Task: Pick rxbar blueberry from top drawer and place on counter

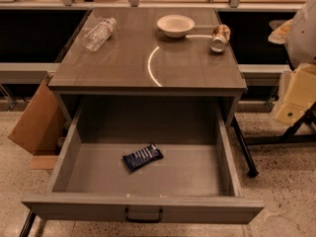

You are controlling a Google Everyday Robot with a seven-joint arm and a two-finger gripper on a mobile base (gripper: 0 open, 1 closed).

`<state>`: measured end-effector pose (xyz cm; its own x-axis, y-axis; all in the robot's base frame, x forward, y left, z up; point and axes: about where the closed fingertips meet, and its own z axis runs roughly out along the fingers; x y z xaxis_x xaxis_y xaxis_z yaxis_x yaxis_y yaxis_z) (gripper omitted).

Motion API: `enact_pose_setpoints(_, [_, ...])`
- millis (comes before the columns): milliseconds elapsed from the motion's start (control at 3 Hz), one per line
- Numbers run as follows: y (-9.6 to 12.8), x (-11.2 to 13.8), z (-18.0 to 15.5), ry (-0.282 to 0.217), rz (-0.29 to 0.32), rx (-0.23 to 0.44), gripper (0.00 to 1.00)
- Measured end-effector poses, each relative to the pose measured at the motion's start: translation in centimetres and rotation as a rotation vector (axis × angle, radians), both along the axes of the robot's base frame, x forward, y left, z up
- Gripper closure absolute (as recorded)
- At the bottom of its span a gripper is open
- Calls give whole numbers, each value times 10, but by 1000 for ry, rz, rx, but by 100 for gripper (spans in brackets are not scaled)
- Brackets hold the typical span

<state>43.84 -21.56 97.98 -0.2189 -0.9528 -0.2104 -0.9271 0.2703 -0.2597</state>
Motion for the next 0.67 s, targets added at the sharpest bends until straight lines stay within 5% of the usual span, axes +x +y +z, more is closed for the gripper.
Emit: enact_pose_setpoints(667, [10,2,-21,23,12,41,0])
